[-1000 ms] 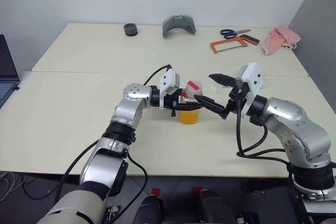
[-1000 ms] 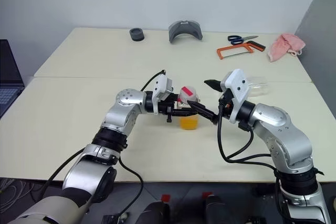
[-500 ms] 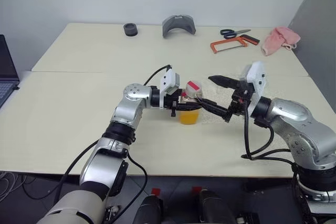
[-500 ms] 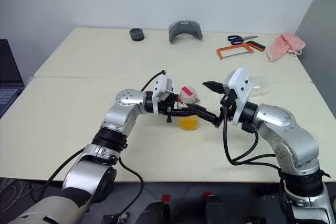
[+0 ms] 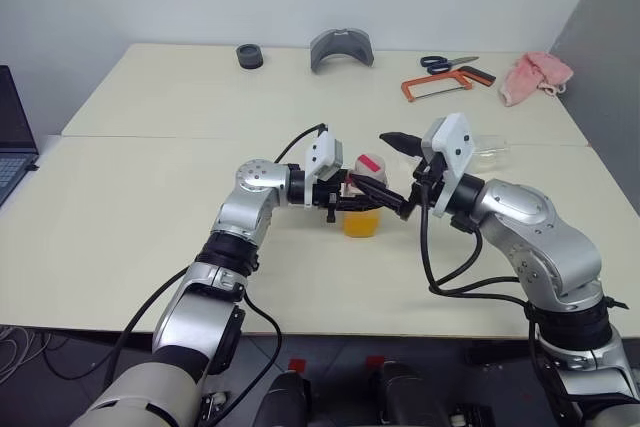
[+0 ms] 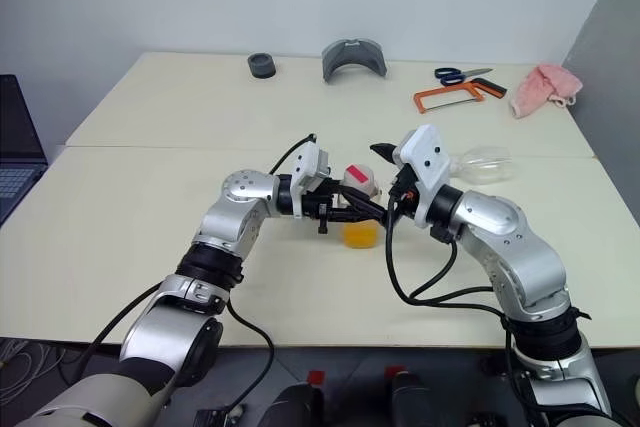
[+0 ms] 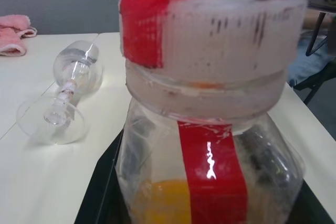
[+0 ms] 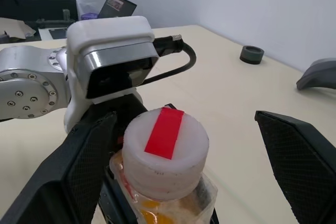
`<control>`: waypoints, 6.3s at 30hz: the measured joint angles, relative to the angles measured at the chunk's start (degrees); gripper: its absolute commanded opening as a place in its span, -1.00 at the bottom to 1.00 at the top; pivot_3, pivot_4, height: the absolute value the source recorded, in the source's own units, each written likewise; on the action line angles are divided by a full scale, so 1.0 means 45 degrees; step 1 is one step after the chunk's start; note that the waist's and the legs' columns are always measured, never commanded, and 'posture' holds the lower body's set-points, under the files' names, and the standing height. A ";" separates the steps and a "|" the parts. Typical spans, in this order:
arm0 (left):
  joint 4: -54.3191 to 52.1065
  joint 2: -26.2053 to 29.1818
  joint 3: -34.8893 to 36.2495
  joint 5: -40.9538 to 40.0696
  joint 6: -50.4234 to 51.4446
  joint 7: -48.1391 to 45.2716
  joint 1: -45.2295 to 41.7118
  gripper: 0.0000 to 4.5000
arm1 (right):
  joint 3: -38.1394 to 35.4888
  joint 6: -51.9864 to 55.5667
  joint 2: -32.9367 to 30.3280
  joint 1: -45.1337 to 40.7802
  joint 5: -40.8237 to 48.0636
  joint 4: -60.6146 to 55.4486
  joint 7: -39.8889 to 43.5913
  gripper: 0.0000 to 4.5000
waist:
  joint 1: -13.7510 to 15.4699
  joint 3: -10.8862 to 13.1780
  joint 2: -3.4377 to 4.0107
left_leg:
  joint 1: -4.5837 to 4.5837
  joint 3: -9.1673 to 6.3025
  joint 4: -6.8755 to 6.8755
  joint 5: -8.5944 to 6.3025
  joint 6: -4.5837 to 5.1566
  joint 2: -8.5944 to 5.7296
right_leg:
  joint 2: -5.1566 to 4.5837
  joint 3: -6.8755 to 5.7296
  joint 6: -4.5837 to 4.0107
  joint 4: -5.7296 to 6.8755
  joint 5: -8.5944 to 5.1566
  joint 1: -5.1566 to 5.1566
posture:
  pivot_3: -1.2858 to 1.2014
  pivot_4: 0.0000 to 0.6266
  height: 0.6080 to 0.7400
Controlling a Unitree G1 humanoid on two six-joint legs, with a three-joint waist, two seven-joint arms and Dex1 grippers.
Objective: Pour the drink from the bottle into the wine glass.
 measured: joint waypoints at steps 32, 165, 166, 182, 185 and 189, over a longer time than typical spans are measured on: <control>0.0015 0.0040 -0.0002 0.0003 -0.0003 0.0041 0.0000 -0.25 | -0.0877 0.0457 -0.0507 0.0447 0.1203 -0.0075 0.0503 1.00 | 0.0003 0.0000 0.0000 | 0.0000 0.0002 -0.0001 -0.0001 0.0001 -0.0002 | 0.0001 0.0001 0.0000 0.0000 0.0000 0.0000 | 0.03 -0.52 1.00; 0.3316 0.2671 0.5469 0.0513 -0.1470 1.2200 0.0880 0.59 | 0.3522 -0.0815 0.3240 -0.2547 -0.2778 0.4504 0.0965 1.00 | 0.0181 -0.0013 -0.0046 | -0.0010 -0.0026 0.0000 0.0030 -0.0054 -0.0014 | -0.0035 -0.0039 0.0000 0.0009 0.0005 -0.0025 | 0.03 -0.52 1.00; 0.3386 0.2668 0.5463 0.0516 -0.1472 1.2187 0.0924 0.73 | 0.3522 -0.0815 0.3290 -0.2547 -0.2791 0.4504 0.0989 1.00 | 0.0164 -0.0012 -0.0046 | -0.0010 -0.0027 0.0001 0.0030 -0.0055 -0.0014 | -0.0035 -0.0040 0.0000 0.0010 0.0005 -0.0025 | 0.03 -0.52 1.00; 0.2124 0.2305 0.5231 0.0809 -0.1642 1.2815 0.2688 0.99 | 0.3505 -0.0677 0.3097 -0.1587 -0.2999 0.3941 0.0924 1.00 | 0.0026 -0.0015 -0.0047 | -0.0009 -0.0036 -0.0006 0.0029 -0.0053 0.0003 | -0.0039 -0.0033 -0.0001 0.0016 0.0006 -0.0031 | 0.03 -0.52 1.00; 0.1722 0.2100 0.5231 0.0779 -0.1440 1.3002 0.3228 0.99 | 0.3495 -0.0270 0.3003 -0.1212 -0.3002 0.3560 0.0848 1.00 | 0.0024 -0.0015 -0.0047 | -0.0010 -0.0037 -0.0005 0.0028 -0.0052 0.0004 | -0.0039 -0.0033 -0.0001 0.0017 0.0006 -0.0031 | 0.03 -0.52 1.00; 0.1075 0.1987 0.5232 0.0718 -0.1162 1.3079 0.3744 0.99 | 0.3481 0.0197 0.2905 -0.0746 -0.3002 0.2968 0.0661 1.00 | 0.0008 -0.0016 -0.0047 | -0.0009 -0.0037 -0.0007 0.0026 -0.0048 0.0004 | -0.0036 -0.0032 -0.0001 0.0015 0.0006 -0.0031 | 0.03 -0.52 1.00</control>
